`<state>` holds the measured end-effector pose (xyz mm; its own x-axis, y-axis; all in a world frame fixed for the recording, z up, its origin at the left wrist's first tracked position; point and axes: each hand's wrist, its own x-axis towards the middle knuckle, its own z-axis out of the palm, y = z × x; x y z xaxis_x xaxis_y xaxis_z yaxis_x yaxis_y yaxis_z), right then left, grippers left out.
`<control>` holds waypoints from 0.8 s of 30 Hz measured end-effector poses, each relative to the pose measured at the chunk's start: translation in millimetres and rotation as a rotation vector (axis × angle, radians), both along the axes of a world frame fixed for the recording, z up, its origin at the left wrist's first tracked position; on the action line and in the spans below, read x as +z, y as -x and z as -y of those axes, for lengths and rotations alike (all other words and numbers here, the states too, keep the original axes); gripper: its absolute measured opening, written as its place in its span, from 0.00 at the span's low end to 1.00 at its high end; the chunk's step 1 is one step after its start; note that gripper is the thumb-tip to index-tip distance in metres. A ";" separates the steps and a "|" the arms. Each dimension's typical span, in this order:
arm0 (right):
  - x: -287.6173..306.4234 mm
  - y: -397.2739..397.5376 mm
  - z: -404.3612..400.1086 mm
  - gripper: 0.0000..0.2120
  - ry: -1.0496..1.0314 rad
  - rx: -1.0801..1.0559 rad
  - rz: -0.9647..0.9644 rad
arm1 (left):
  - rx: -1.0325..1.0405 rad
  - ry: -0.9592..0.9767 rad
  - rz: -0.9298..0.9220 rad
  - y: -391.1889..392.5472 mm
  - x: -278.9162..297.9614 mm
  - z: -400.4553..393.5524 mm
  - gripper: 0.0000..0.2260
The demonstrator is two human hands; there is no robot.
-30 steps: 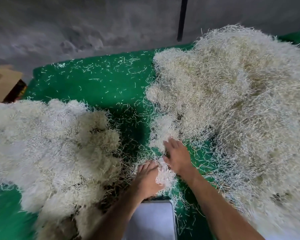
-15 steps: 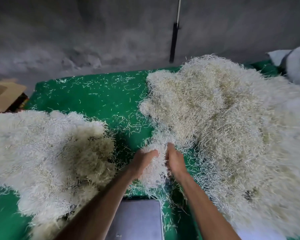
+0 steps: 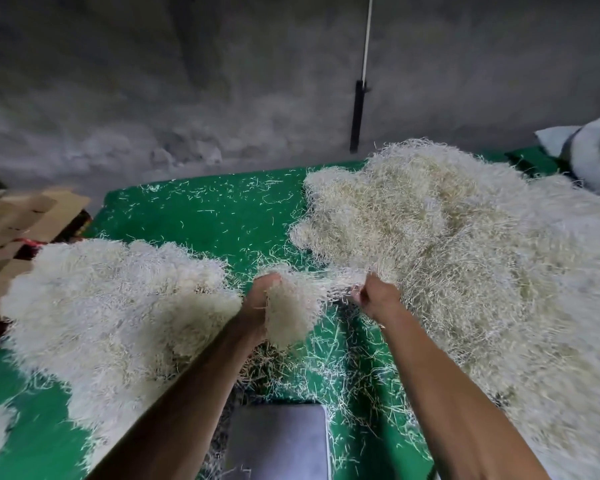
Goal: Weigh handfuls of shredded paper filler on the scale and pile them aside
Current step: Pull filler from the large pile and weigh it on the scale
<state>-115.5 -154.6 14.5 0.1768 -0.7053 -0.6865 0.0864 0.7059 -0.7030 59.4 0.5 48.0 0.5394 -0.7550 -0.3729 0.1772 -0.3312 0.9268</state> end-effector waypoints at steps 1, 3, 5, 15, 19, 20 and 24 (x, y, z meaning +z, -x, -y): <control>-1.8 1.6 1.1 0.18 -0.020 -0.022 0.035 | 0.010 0.066 0.001 -2.0 0.4 -0.5 0.15; -2.6 1.5 3.1 0.13 -0.052 -0.073 0.091 | 0.004 0.238 -0.070 0.5 3.5 -4.5 0.12; -1.9 -1.1 -2.8 0.16 -0.068 -0.070 0.128 | 0.060 0.177 -0.098 0.8 -9.1 -5.7 0.13; 34.7 -14.3 -31.4 0.13 0.220 0.230 -0.052 | -0.402 -0.324 0.943 36.9 -12.0 17.0 0.21; 39.3 -26.9 -66.5 0.05 0.563 0.349 -0.191 | -0.196 -0.503 0.723 37.1 -5.3 40.4 0.11; 38.2 -27.4 -74.2 0.08 0.662 0.382 -0.252 | -0.144 -0.520 0.667 42.2 -4.8 46.1 0.08; 42.8 -23.7 -82.8 0.25 0.857 0.467 -0.467 | 0.109 -0.435 0.370 62.2 -34.1 53.6 0.12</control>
